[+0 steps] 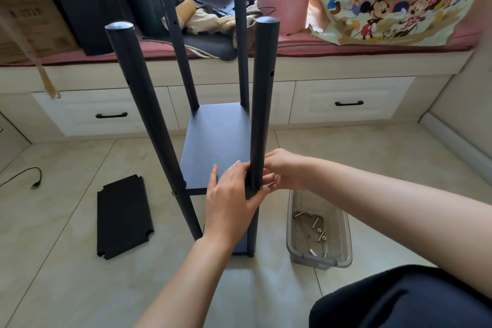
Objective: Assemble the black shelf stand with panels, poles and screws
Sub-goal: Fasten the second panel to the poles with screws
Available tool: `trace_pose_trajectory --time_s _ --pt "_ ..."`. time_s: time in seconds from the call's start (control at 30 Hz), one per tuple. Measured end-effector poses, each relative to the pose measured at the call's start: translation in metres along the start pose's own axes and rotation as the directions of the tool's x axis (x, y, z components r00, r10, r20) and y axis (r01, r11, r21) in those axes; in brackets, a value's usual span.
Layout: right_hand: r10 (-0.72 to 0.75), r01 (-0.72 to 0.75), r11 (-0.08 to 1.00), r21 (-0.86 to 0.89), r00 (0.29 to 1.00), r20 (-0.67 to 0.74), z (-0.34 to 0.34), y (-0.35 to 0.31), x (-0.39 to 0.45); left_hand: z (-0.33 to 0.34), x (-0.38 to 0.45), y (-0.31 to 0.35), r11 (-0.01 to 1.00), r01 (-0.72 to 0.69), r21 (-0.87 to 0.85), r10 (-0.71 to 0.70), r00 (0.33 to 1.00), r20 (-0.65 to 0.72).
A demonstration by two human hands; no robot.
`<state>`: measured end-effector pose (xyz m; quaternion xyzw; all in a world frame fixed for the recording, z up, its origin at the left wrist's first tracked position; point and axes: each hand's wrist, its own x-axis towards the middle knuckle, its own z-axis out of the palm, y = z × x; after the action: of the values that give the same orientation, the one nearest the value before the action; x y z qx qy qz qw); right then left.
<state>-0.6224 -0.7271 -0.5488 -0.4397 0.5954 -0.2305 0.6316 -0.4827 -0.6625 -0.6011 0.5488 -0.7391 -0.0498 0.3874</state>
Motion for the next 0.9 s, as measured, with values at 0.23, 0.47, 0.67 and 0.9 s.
trace_pose_trajectory --time_s 0.23,0.47,0.67,0.9 --pt "0.042 -0.045 0.998 0.044 0.997 0.058 0.0 0.0 -0.002 -0.003 0.001 -0.019 0.989 -0.019 0.148 0.01 0.998 0.061" --pt "0.016 -0.03 0.991 0.13 0.995 0.102 0.003 0.009 -0.004 -0.002 -0.008 -0.035 0.93 -0.133 0.343 0.126 0.991 0.042" --pt "0.015 -0.021 0.992 0.126 0.999 0.051 -0.04 0.052 -0.005 0.0 -0.01 -0.036 0.92 -0.143 0.364 0.152 0.988 0.004" --pt "0.156 -0.169 0.972 -0.166 0.984 -0.088 -0.093 0.161 0.012 0.007 -0.011 -0.037 0.932 -0.147 0.33 0.181 0.981 -0.074"
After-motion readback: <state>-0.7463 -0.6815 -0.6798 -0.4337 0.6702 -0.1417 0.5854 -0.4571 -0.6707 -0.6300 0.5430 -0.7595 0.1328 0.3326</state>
